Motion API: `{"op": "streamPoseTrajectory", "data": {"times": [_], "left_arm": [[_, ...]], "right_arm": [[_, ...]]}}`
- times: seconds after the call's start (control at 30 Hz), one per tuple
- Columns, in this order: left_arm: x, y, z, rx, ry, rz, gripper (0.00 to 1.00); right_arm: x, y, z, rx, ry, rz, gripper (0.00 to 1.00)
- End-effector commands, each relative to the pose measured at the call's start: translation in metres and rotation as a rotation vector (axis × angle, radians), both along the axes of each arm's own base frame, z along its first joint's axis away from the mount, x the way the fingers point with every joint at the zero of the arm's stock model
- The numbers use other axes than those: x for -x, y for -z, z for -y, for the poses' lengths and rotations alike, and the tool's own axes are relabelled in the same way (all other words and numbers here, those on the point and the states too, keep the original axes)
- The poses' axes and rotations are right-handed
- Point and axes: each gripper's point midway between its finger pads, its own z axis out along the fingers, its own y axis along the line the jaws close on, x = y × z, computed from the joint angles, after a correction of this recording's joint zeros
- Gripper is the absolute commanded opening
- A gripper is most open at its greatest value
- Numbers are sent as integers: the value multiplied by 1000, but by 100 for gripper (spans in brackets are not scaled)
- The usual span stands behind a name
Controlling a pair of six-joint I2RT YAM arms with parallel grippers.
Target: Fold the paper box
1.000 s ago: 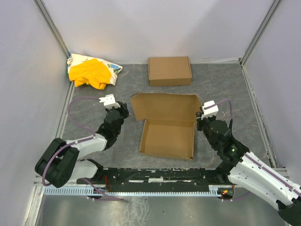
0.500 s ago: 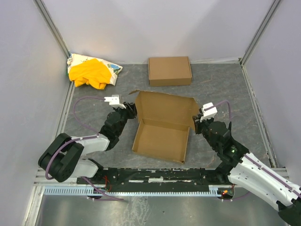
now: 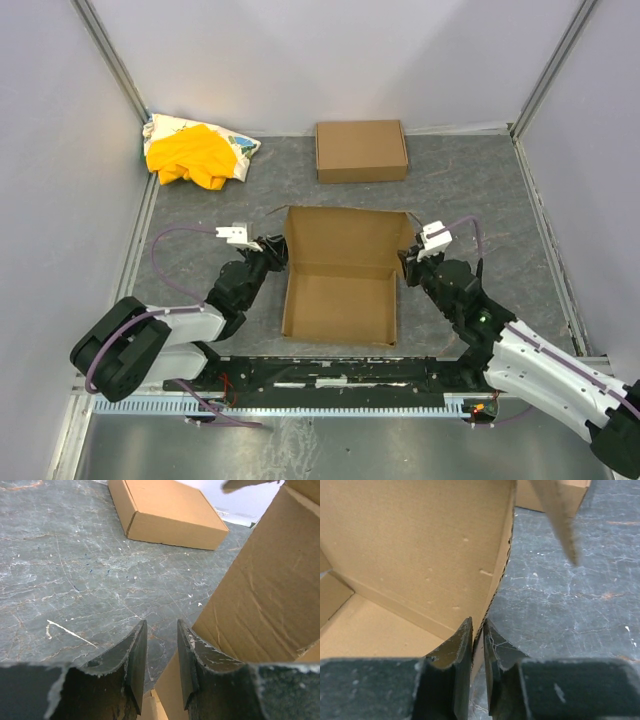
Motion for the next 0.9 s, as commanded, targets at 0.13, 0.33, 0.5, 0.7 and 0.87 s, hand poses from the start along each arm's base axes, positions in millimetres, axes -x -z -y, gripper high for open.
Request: {"op": "streamPoseTrajectory", "data": {"times": [0.13,0.33,0.5,0.7,0.87], "left_arm": [[8,-25,-8,64,-21,90,37],[16,-28,-17,83,-31,98,36],[18,-30,-20,79,-38,101,36],[17,-31,-17,71,-27,104,36],[13,-31,-12,63,-14,108,36]], "right_arm": [[19,-21,-16,-83,-107,-53,52],[40,-37,8,-131,-61,-82,66],[55,-37,38,-173,35,-100,66],[61,-39,69,-298,166,-39,54],[42,-22,102,-272,422,-25,42]]}}
